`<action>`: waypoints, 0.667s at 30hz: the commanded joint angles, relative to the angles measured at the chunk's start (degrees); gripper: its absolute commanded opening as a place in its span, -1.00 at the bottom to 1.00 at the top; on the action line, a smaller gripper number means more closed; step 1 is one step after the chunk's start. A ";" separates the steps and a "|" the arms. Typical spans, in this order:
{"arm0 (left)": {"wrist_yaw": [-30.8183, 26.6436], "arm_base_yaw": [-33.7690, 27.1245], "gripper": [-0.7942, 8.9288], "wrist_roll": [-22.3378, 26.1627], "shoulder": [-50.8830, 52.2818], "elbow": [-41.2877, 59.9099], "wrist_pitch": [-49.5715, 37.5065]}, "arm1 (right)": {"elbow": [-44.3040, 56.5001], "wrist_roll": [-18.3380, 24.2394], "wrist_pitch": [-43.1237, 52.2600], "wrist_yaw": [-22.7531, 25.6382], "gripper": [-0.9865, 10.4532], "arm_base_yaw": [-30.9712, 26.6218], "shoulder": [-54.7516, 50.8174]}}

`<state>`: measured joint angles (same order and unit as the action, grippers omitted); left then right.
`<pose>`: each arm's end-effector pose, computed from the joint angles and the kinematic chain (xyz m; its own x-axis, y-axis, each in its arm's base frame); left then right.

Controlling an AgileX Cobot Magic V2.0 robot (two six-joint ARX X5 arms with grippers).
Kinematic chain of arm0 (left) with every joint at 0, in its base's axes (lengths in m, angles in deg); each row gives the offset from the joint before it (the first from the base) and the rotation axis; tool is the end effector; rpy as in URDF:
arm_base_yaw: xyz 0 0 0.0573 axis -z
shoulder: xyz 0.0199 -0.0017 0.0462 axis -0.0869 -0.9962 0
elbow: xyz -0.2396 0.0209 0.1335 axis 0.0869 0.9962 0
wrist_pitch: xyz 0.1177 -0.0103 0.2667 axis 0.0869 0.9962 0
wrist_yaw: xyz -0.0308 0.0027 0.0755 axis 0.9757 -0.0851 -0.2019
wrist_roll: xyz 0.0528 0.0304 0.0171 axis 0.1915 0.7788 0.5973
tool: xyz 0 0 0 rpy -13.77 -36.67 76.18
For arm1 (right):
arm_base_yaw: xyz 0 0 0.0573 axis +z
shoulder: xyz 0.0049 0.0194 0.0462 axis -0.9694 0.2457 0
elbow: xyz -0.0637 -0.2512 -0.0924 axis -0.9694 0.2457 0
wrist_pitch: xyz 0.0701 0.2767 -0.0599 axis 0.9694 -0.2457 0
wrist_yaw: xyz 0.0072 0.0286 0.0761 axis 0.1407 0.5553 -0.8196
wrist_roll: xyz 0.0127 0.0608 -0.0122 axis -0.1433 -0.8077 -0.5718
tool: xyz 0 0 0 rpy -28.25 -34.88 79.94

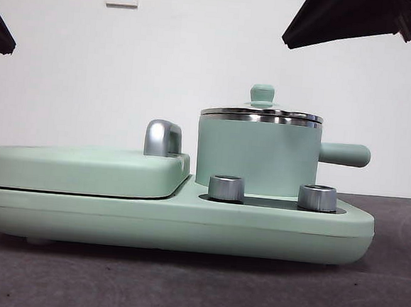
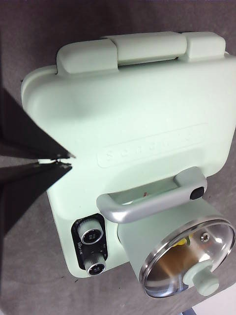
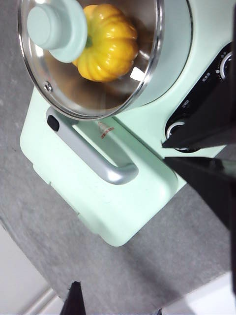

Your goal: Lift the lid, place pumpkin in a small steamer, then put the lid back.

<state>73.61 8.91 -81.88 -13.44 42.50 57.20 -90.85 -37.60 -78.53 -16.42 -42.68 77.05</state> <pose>0.1840 -0.0619 0.2787 0.6564 -0.5348 -0.5320 0.2890 0.8297 -0.4775 0.2080 0.1535 0.2910 0.4987 0.7301 -0.4672 -0.6599 0.6693 0.3415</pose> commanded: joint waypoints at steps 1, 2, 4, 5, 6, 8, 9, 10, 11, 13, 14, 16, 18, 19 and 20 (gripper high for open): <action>0.26 0.11 -0.82 0.46 -0.17 -0.70 -1.22 | -0.39 0.42 1.09 -0.20 -0.79 0.52 0.48; 0.26 0.11 -0.82 0.46 -0.17 -0.70 -1.42 | -0.39 0.42 1.09 -0.20 -0.79 0.52 0.46; 0.26 0.09 -0.82 0.44 -0.15 -0.70 -1.40 | -0.39 0.42 1.09 -0.20 -0.79 0.52 0.46; 0.26 0.11 -0.82 0.44 -0.15 -0.70 -1.36 | -0.39 0.42 1.09 -0.20 -0.79 0.52 0.48; 0.26 0.09 -0.82 0.46 -0.15 -0.70 -1.38 | -0.39 0.42 1.09 -0.20 -0.79 0.52 0.48; 0.26 0.22 -0.82 0.48 0.13 -0.70 -1.27 | -0.39 0.42 1.09 -0.22 -0.79 0.52 0.48; 0.07 0.15 -0.82 0.90 0.55 -0.70 -1.53 | -0.39 0.42 1.09 -0.20 -0.79 0.52 0.46; -1.11 -0.26 -0.82 6.49 1.07 -0.68 -1.77 | -0.39 0.42 1.07 -0.20 -0.79 0.52 0.48; -1.42 -0.59 -0.82 8.72 1.79 -0.39 -1.86 | -0.39 0.42 1.09 -0.20 -0.79 0.52 0.46; -2.84 -1.46 -0.82 10.73 4.61 1.88 -5.11 | -0.39 0.42 1.09 -0.07 -0.79 0.52 0.48; -3.39 -1.86 -0.82 12.26 6.19 3.61 -7.80 | -0.39 0.42 1.09 -0.09 -0.79 0.52 0.46; -3.85 -3.15 -0.82 16.79 10.51 8.79 -14.64 | -0.39 0.42 1.09 -0.07 -0.79 0.52 0.48; -4.63 -4.33 -0.82 19.93 14.82 14.12 -19.43 | -0.39 0.42 1.09 -0.07 -0.79 0.52 0.48; -6.47 -4.94 -0.82 21.27 17.77 17.57 -21.46 | -0.39 0.42 1.09 -0.07 -0.79 0.52 0.48; -8.50 -5.38 -0.82 21.90 20.15 20.35 -22.69 | -0.39 0.42 1.09 -0.07 -0.79 0.52 0.46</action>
<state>66.82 3.75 -64.39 5.06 60.30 35.75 -90.85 -37.60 -78.03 -16.40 -42.65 77.05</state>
